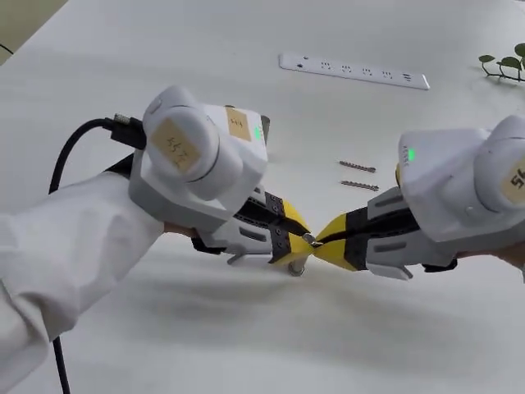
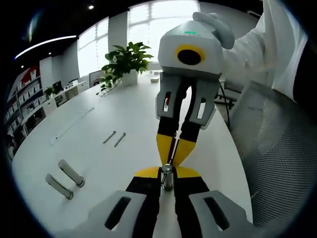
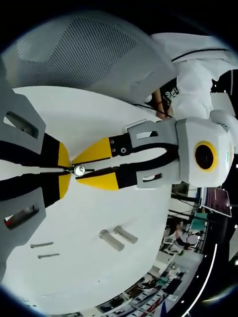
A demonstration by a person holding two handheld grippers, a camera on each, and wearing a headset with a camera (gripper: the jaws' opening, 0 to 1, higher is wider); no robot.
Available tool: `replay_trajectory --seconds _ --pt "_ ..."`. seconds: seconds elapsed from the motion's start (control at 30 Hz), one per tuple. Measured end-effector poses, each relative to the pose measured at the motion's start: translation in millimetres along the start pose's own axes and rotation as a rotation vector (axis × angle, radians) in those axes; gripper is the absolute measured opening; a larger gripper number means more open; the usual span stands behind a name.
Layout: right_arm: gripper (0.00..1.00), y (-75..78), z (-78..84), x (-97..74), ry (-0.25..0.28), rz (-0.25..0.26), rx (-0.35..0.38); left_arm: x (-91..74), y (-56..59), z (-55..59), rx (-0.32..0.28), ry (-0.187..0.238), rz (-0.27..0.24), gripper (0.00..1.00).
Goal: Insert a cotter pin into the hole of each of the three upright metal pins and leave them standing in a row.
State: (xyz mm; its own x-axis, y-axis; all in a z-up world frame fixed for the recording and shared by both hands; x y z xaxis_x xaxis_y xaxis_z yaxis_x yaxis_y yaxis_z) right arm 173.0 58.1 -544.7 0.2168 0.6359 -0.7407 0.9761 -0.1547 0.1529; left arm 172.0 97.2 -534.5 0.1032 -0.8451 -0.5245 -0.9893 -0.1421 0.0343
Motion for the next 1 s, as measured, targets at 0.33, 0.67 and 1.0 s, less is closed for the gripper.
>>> replay_trajectory --seconds 0.33,0.67,1.0 --pt "0.07 1.8 2.6 -8.1 0.001 0.018 0.029 0.6 -0.1 -0.3 0.000 -0.003 -0.003 0.06" --pt "0.03 3.0 -0.7 -14.3 0.017 0.030 0.037 0.7 0.2 -0.3 0.006 -0.011 -0.010 0.06" --pt "0.02 4.4 -2.2 -11.4 0.021 0.031 0.058 -0.9 -0.3 1.8 -0.010 -0.017 -0.018 0.06"
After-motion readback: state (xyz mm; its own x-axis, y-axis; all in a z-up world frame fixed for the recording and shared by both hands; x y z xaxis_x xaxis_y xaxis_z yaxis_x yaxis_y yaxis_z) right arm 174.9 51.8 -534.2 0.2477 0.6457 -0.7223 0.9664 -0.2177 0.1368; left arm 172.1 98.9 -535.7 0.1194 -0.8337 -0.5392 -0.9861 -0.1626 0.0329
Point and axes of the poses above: the centre of the closed fingertips' face, and the gripper's own axes: x roughly forward along the fingers, y roughly to its right, z roughly out of its underside, the point moved 3 cm from there along -x, roughly backward along the fingers, and after that the axes turned 5 degrees about z, right-handed, at the moved point
